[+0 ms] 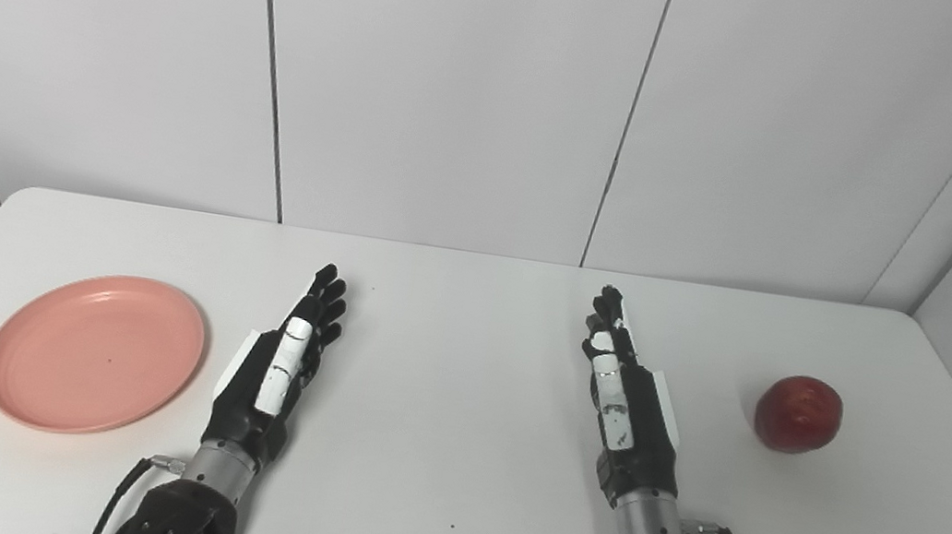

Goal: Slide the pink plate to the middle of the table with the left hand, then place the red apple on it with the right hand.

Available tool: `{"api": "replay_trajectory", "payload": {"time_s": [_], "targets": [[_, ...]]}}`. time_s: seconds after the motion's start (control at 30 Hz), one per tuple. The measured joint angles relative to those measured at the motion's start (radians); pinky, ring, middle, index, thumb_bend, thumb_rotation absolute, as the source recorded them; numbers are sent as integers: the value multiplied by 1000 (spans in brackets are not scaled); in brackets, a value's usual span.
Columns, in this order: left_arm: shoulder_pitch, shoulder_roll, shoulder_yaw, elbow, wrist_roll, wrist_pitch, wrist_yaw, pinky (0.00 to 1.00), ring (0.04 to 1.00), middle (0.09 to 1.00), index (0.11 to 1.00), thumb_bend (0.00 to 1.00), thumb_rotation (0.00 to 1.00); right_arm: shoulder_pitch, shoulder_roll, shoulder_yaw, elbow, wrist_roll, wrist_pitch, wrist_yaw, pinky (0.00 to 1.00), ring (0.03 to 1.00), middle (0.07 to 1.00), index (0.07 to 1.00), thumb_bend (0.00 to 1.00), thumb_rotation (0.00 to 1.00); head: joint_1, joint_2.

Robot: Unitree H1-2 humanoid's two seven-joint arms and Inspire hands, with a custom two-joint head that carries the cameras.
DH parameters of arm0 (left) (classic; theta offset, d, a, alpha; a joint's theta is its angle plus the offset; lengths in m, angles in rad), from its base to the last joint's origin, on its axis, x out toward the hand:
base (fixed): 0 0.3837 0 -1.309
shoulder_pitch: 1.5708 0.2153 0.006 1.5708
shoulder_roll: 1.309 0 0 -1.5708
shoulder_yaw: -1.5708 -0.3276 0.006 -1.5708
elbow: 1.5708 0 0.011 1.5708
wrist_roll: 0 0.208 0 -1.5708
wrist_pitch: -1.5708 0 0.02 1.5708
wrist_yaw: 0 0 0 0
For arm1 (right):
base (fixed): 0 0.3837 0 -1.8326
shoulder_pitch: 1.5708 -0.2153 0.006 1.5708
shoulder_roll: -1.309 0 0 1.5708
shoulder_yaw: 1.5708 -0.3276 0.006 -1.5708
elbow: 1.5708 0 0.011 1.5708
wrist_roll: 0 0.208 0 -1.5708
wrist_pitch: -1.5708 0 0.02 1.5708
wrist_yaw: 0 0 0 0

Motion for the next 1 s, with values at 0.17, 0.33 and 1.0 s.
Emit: {"api": "replay_trajectory", "payload": {"time_s": [0.17, 0.33, 1.0], "targets": [[0, 0, 0, 0, 0, 0, 0, 1000, 1000, 1000, 1000, 636, 1000, 0, 0, 0, 0, 0, 0, 0, 1000, 1000, 994, 995, 649, 951, -2, 0], [0, 0, 1, 0, 0, 0, 0, 1000, 1000, 1000, 1000, 638, 1000, 0, 0, 0, 0, 0, 0, 0, 1000, 1000, 994, 995, 657, 944, -2, 2], [0, 0, 2, 4, -1, -17, 0, 1000, 1000, 1000, 1000, 650, 1000, 0, 0, 1, 17, -6, 13, -1, 1000, 1000, 1000, 1000, 657, 953, -2, 0]]}}
